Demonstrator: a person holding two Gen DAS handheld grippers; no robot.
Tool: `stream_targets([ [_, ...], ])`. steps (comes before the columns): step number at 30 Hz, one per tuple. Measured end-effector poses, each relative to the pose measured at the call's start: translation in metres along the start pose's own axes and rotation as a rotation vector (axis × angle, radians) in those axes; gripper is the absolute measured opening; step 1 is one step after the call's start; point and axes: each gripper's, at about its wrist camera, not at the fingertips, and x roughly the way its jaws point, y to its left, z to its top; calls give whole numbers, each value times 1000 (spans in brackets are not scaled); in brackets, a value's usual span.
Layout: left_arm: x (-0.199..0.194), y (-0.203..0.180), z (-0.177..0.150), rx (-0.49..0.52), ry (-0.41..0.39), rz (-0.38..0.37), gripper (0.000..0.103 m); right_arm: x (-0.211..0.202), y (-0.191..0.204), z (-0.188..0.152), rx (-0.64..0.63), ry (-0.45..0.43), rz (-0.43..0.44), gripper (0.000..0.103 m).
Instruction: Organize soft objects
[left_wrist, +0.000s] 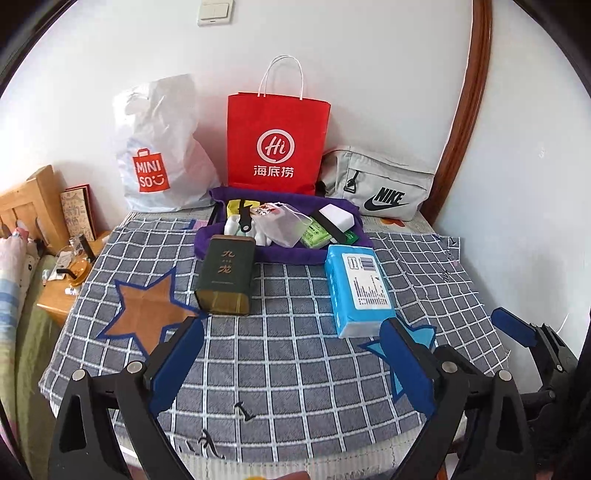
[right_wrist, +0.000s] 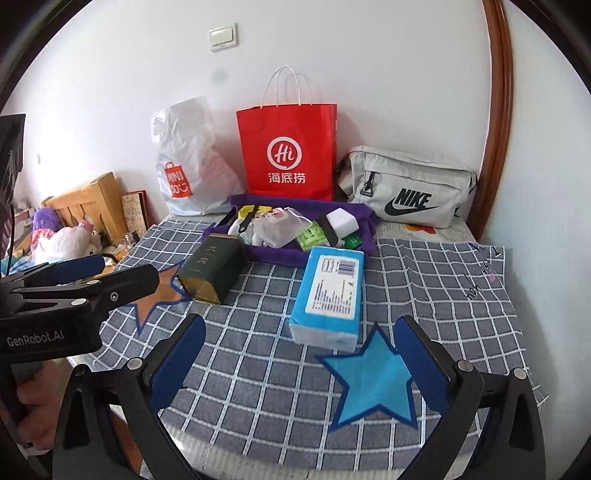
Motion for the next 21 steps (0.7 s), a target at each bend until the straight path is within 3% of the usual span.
stream_targets([
  [6, -21, 3, -19, -11, -19, 40, 96, -26, -1, -18, 23, 0, 4, 101],
  [21, -30, 2, -28, -27, -17, 36, 96, -49, -9, -30, 55, -1, -14, 101],
])
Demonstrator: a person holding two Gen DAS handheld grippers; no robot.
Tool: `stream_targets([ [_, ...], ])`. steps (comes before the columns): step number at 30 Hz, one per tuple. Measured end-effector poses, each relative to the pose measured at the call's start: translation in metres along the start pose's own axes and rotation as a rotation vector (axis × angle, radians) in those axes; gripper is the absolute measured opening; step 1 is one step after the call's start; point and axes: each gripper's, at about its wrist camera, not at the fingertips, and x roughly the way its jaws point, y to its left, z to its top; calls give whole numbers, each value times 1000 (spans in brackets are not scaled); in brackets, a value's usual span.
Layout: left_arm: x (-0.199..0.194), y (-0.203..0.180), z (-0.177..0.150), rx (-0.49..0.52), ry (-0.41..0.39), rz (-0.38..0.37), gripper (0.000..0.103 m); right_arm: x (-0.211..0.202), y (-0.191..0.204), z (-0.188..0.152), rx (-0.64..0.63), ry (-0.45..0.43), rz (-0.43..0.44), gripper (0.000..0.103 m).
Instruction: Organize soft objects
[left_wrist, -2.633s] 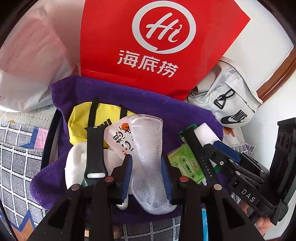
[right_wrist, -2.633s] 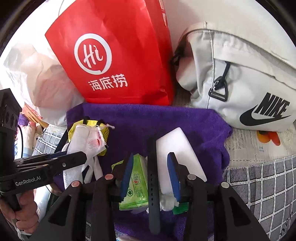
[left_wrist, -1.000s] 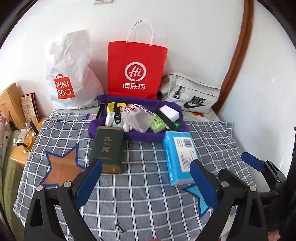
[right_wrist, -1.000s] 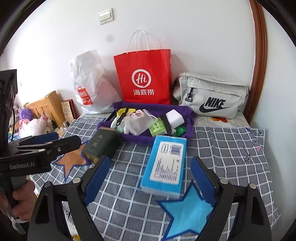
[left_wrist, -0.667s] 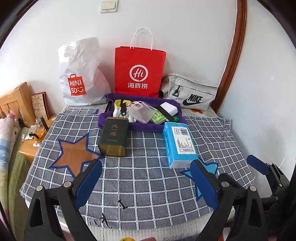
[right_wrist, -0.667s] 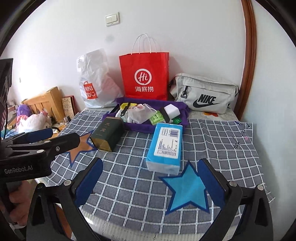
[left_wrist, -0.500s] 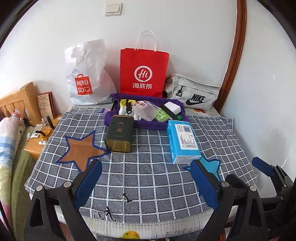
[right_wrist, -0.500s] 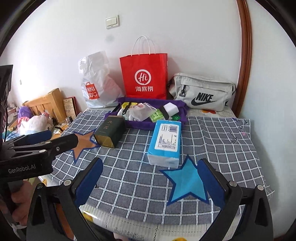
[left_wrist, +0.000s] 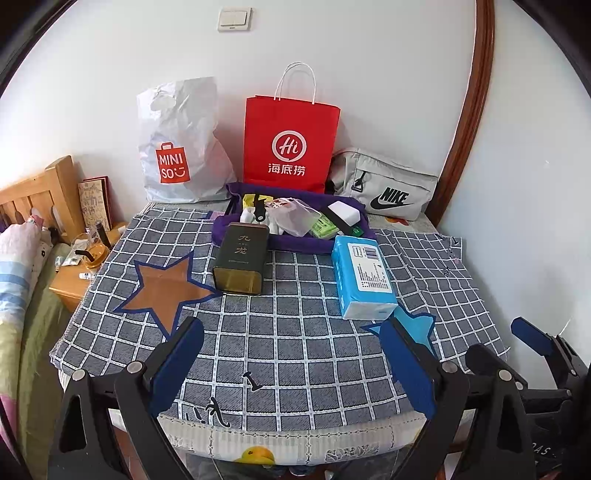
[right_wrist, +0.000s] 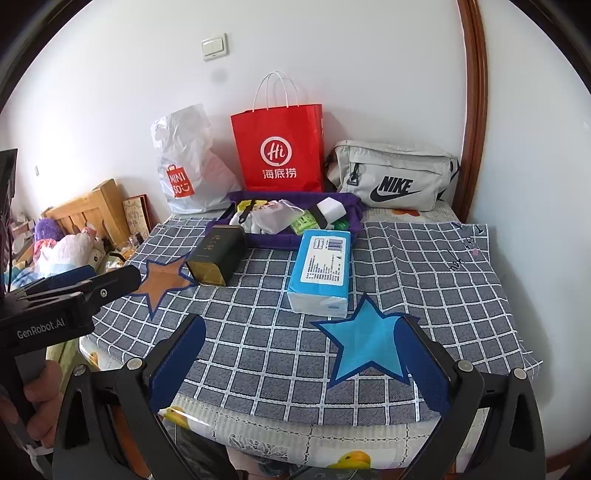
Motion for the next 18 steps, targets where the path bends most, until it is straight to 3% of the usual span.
stream_targets([
  [18, -5, -4, -8, 17, 6, -6, 96, -12, 4, -2, -10, -22, -1, 101],
])
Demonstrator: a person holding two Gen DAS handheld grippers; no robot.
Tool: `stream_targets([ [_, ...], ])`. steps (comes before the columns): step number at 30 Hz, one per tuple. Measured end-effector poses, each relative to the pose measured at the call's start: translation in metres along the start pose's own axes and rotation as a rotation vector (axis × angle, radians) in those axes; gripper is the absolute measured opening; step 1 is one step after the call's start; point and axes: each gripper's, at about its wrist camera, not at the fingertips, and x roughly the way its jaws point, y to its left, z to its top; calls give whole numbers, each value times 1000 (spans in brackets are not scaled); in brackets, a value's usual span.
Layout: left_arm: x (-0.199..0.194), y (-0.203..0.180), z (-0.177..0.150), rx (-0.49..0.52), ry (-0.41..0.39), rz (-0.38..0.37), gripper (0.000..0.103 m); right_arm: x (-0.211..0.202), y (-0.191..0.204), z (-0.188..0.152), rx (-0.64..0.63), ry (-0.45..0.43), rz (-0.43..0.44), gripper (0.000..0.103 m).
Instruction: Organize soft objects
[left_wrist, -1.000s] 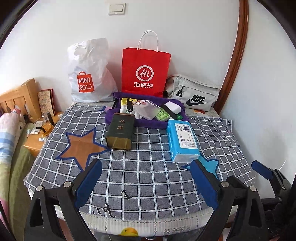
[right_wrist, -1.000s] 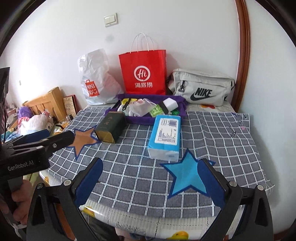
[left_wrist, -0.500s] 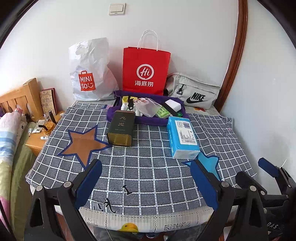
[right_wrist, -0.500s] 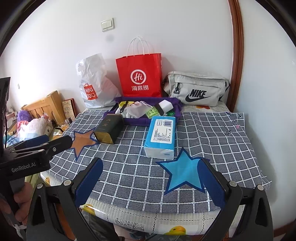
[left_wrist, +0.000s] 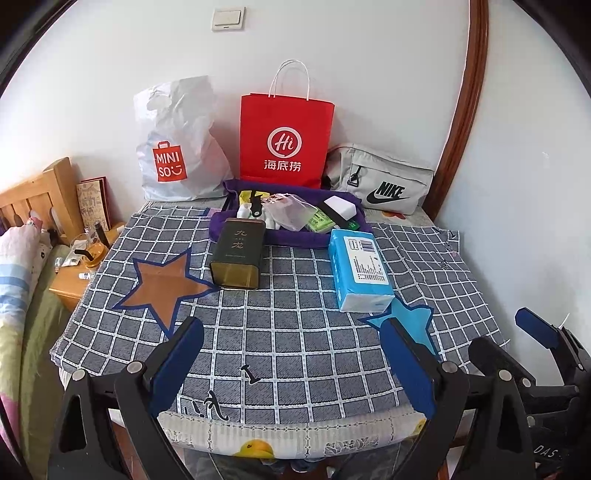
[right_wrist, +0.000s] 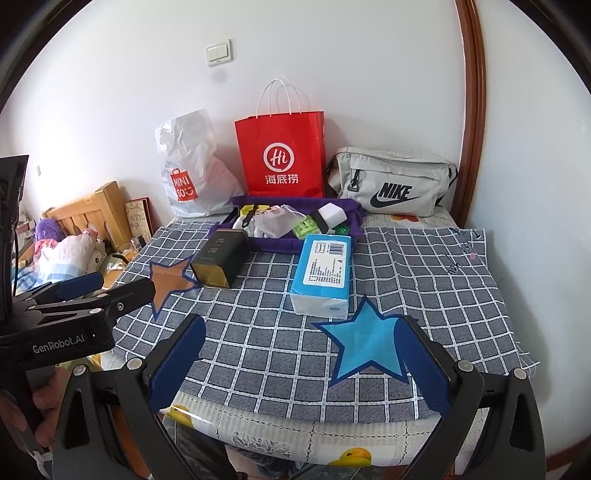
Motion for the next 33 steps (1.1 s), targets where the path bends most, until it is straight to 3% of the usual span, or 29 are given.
stream_targets([
  [33, -2, -1, 0, 0, 1, -2, 96, -5, 0, 1, 4, -23, 5, 101],
])
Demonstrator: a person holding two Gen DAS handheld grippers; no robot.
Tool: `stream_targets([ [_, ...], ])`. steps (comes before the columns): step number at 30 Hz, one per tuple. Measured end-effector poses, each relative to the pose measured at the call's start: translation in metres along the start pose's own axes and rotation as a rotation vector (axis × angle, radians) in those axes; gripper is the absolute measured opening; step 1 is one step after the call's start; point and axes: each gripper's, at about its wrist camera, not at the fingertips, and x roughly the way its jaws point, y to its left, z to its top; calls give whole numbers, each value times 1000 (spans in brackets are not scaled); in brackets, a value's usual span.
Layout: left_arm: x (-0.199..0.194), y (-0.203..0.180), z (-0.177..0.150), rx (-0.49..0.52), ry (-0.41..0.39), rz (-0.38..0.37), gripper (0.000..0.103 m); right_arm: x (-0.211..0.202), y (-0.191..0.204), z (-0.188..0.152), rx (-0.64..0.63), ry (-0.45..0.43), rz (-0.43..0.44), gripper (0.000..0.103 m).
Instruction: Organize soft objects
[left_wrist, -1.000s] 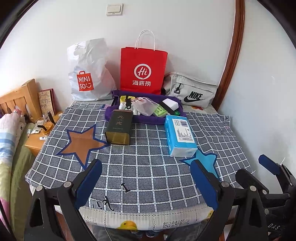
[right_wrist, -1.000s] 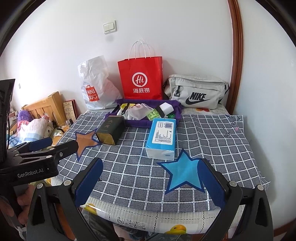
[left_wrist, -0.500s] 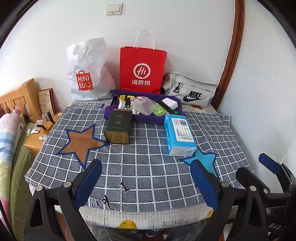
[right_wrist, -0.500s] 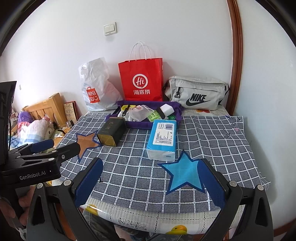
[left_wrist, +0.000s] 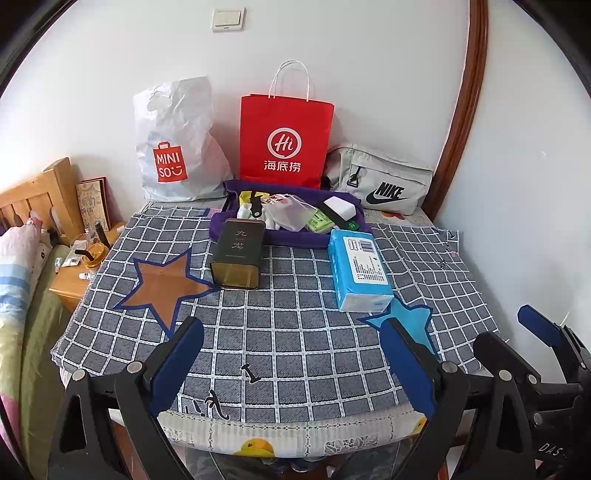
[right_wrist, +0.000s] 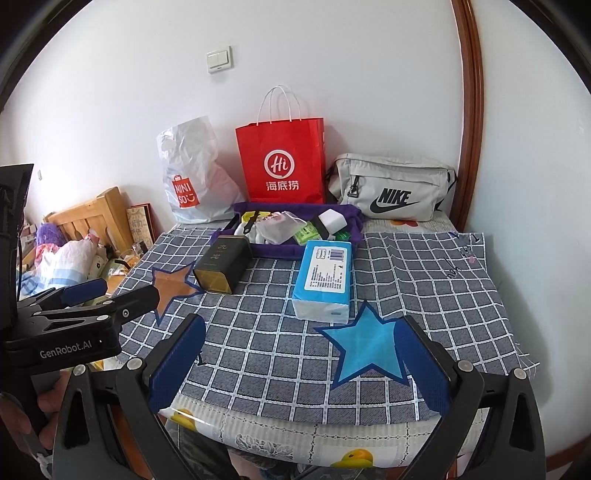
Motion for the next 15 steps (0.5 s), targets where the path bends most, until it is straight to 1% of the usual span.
stream_targets([
  [15, -2, -2, 0, 2, -2, 2, 96, -2, 0, 4, 0, -10, -4, 101],
])
